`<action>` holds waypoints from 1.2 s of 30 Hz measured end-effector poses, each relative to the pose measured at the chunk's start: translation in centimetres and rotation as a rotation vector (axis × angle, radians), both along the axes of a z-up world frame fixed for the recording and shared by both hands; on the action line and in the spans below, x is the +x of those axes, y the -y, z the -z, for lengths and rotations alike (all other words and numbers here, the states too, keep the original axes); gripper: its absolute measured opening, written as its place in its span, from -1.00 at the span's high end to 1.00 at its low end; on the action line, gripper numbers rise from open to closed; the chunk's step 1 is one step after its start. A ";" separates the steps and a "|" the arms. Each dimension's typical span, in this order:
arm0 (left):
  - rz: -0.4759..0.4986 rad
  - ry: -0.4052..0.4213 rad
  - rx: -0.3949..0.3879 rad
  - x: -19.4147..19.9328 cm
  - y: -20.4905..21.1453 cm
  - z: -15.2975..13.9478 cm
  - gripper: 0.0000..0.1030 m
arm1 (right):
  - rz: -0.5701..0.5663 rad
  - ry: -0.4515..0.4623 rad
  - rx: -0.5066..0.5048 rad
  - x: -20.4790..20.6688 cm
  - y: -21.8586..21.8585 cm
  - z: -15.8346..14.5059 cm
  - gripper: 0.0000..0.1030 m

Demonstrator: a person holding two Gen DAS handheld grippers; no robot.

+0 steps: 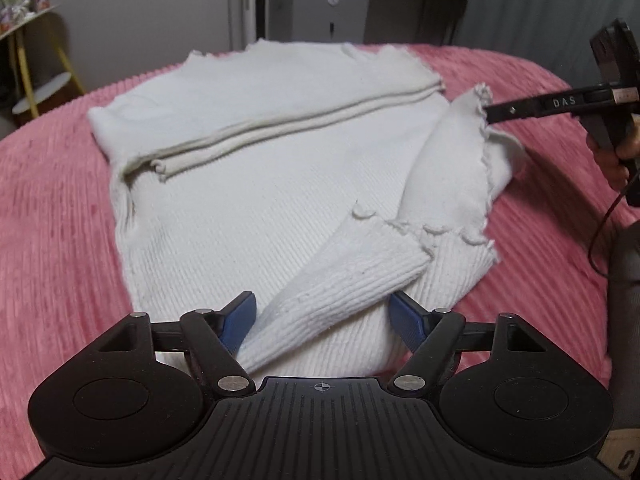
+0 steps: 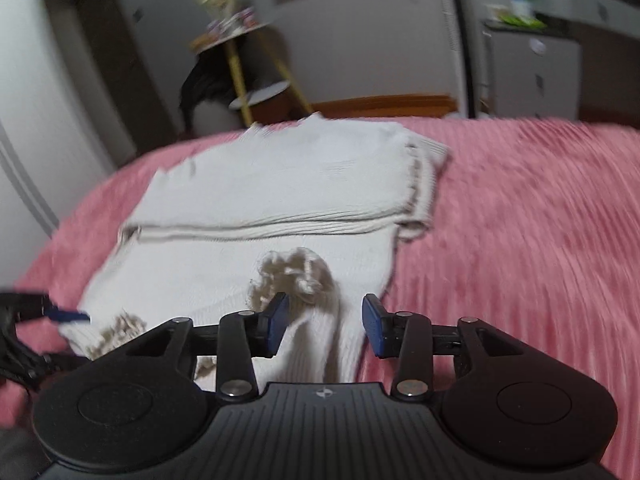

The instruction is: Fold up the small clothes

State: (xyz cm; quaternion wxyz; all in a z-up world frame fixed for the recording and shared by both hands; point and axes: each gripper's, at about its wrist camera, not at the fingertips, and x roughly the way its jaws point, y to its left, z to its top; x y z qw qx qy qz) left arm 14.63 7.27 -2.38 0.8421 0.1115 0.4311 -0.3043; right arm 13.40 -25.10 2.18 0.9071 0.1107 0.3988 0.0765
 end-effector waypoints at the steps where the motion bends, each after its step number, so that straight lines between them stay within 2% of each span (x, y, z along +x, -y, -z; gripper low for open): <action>1: -0.004 -0.013 -0.002 0.3 -0.1 0.2 -0.36 | -0.027 0.005 -0.014 0.5 -0.4 0.2 0.12; 2: -0.006 -0.024 -0.013 0.5 -0.2 0.4 -0.29 | -0.050 0.007 -0.027 1.0 -0.6 0.5 0.02; 3: -0.009 -0.035 -0.024 0.7 -0.2 0.5 -0.13 | -0.072 0.006 -0.035 1.5 -0.9 0.9 -0.03; 4: -0.013 -0.039 -0.028 1.0 -0.2 0.6 0.07 | -0.092 0.006 -0.039 2.0 -1.2 1.2 -0.03; 5: -0.016 -0.041 -0.039 1.2 -0.3 0.6 0.19 | -0.106 0.006 -0.048 2.4 -1.4 1.6 -0.03; 6: -0.018 -0.054 -0.066 1.4 -0.5 0.6 0.42 | -0.118 0.008 -0.063 2.8 -1.7 1.8 -0.03; 7: -0.022 -0.064 -0.095 1.6 -0.7 0.5 0.52 | -0.128 0.017 -0.077 3.1 -2.0 2.0 -0.03; 8: -0.029 -0.062 -0.120 1.8 -0.9 0.5 0.65 | -0.138 0.027 -0.086 3.4 -2.2 2.2 0.04; 9: -0.038 -0.056 -0.146 1.8 -1.1 0.3 0.70 | -0.145 0.030 -0.088 3.7 -2.2 2.3 0.20; 10: -0.053 -0.057 -0.179 2.0 -1.4 0.2 0.72 | -0.149 0.027 -0.082 4.0 -2.2 2.4 0.33; 11: -0.068 -0.057 -0.214 2.1 -1.6 0.0 0.73 | -0.148 0.019 -0.075 4.2 -2.2 2.5 0.59; 12: -0.086 -0.051 -0.249 2.2 -2.0 -0.3 0.74 | -0.137 0.016 -0.074 4.4 -2.2 2.6 0.72; 15: -0.132 -0.024 -0.326 2.5 -2.7 -1.5 0.80 | -0.103 0.048 -0.062 4.0 -2.0 2.2 0.79; 18: -0.179 0.018 -0.365 2.9 -3.4 -2.8 0.80 | -0.051 0.101 -0.045 3.1 -1.7 1.2 0.80; 23: -0.315 0.146 -0.387 4.5 -4.9 -5.7 0.80 | 0.058 0.196 -0.010 2.5 -0.5 -0.7 0.82; 28: -0.483 0.240 -0.368 7.9 -6.2 -7.4 0.80 | 0.186 0.263 -0.007 4.8 0.9 -2.1 0.82; 31: -0.574 0.212 -0.325 10.6 -6.6 -6.3 0.80 | 0.254 0.229 -0.008 7.1 2.0 -1.3 0.82; 34: -0.616 0.106 -0.306 12.8 -6.7 -3.9 0.76 | 0.240 0.142 -0.021 9.4 2.6 0.9 0.81; 35: -0.613 0.075 -0.292 13.3 -6.5 -3.2 0.73 | 0.232 0.104 -0.017 10.1 2.8 1.7 0.81; 36: -0.609 0.046 -0.284 13.5 -6.3 -2.5 0.59 | 0.228 0.076 -0.018 10.7 2.9 2.3 0.81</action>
